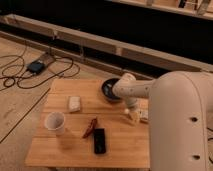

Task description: Stand the bottle upright

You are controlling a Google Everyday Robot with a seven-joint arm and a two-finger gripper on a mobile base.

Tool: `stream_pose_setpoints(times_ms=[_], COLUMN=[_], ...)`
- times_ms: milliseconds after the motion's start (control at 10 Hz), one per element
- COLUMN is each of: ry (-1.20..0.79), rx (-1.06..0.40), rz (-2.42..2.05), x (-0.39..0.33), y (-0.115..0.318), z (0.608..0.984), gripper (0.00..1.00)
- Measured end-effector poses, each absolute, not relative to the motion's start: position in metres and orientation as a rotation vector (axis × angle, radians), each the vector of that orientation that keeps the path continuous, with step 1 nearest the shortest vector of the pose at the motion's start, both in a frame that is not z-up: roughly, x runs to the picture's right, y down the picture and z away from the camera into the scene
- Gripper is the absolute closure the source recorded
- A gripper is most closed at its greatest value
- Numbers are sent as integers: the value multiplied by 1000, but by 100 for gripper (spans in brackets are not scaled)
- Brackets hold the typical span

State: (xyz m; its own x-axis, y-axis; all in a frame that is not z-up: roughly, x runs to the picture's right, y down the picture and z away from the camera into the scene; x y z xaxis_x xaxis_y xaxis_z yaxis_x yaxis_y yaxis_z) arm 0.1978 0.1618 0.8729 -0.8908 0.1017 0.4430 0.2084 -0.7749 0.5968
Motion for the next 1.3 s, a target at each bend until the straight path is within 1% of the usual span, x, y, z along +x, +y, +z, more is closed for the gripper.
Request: stream_pose_setpoints(times_ms=[100,200,400,600,800,900,1000,1100,1300], ry=[-1042,-1052,-1062,-1062,-1042,-1018,-968,-912,-784], rx=[-728,-741,-768,-783,-795,-782,-740,-673,-492], rz=[-2818,-2820,-2821,-2820,-2819,-2813,-2797,-2775,-2715], x=[195,193,193,194,196,196,194,192,185], y=[166,169,173,174,170,166,158,150,129], z=[874,875,877,876,874,873,871,870,861], gripper=[28,37,58,76,96,100,100,100,100])
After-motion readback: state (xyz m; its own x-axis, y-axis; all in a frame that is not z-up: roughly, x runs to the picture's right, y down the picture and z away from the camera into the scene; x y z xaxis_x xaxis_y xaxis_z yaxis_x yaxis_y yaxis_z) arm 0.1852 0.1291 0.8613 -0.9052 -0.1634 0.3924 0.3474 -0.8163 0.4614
